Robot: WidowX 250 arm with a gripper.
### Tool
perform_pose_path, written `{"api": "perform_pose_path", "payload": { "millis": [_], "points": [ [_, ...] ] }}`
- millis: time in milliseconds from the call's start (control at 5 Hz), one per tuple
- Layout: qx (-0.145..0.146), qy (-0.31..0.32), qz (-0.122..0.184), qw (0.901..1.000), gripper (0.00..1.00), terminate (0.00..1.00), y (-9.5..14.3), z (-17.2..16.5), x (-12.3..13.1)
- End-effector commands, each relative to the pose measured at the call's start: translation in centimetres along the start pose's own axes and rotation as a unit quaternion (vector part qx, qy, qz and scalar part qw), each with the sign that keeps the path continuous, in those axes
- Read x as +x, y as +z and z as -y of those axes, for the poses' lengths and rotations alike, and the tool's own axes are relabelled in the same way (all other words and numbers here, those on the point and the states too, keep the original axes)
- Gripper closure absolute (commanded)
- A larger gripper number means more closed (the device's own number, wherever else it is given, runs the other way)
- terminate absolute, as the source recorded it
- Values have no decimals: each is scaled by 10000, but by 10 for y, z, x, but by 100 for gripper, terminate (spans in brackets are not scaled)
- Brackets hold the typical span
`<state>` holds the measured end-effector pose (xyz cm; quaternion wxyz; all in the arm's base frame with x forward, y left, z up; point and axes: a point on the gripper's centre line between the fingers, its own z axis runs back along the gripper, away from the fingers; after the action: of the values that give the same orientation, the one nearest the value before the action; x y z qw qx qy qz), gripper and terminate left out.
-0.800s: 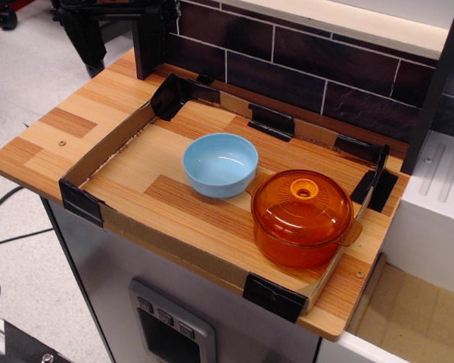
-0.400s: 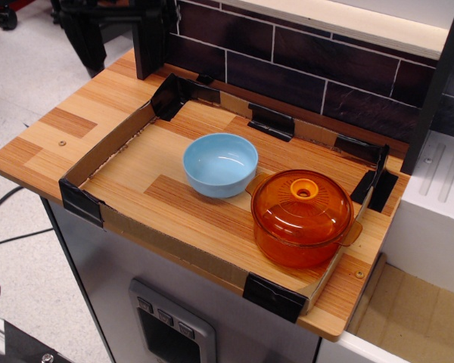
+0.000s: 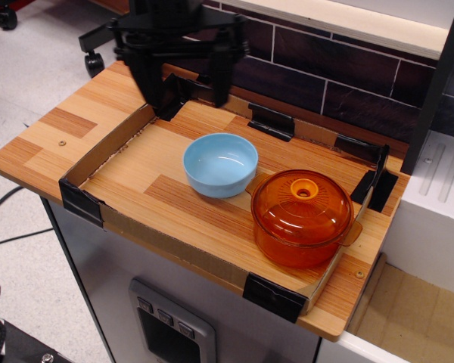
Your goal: Take lid off pot
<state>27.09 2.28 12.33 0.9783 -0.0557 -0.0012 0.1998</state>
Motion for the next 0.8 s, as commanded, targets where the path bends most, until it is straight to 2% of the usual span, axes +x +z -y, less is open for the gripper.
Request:
{"api": "perform_pose_path", "payload": {
  "millis": [0,200,400,600],
  "points": [
    [-278,-202,-85,9994,0,0,6,55,-23],
    [-250,-178,48,9995,0,0,-8,70,-26],
    [-229,-137,84,9996,0,0,-15,77,-18],
    [-156,-174,277,9993,0,0,-23,78,-9]
  ]
}}
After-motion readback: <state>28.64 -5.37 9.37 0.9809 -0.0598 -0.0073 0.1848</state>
